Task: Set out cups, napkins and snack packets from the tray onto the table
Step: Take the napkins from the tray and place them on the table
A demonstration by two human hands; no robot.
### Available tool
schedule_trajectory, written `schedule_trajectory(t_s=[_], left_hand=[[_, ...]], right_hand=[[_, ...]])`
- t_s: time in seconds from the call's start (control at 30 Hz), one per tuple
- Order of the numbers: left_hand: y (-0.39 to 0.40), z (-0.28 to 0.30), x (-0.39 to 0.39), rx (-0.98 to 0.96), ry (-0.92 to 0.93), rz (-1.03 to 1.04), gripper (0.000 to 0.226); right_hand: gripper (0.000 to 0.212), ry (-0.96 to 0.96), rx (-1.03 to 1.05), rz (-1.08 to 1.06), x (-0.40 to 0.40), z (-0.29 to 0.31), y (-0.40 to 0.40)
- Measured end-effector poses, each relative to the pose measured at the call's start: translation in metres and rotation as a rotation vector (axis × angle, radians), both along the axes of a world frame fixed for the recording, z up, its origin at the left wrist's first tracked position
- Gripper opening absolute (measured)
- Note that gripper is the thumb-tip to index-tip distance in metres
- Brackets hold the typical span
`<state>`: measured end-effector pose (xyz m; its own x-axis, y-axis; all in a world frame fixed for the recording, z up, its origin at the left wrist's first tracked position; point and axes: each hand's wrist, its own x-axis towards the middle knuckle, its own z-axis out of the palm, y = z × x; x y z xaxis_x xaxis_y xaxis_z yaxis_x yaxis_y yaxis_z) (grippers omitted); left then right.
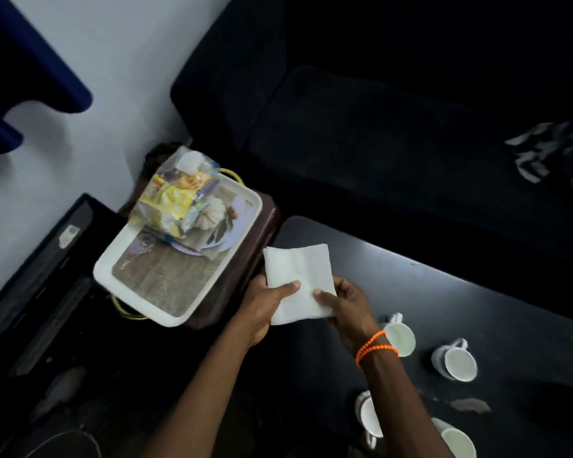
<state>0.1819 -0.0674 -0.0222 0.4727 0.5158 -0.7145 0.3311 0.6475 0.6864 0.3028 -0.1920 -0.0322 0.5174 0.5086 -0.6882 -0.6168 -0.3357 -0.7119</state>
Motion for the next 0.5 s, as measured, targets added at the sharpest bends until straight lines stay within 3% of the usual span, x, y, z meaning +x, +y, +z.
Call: schedule_trajectory(t_s=[0.13, 0.2, 0.33, 0.4, 0.5], left_hand=[[-0.064, 0.005, 0.047, -0.024, 0.02, -0.073, 0.03], [-0.105, 0.004, 0.073, 0.005, 0.043, -0.066, 0.028], [-0.198, -0.001, 0.118, 0.194, 0.122, -0.159, 0.024], [-0.284, 0.007, 0.154, 0.21, 0.103, -0.331, 0.027], [-0.326, 0.011, 0.168, 0.233, 0.068, -0.405, 0.034]], right_hand=[[0.03, -0.039, -0.023, -0.205, 0.031, 0.009, -0.07], [0.027, -0.089, -0.067, -0.208, 0.039, 0.014, -0.105], [0.029, -0.365, -0.234, -0.281, 0.053, 0.024, -0.184], [0.03, -0.525, -0.396, -0.477, 0.074, 0.039, -0.267], [0.03, -0.63, -0.502, -0.57, 0.081, 0.045, -0.308]])
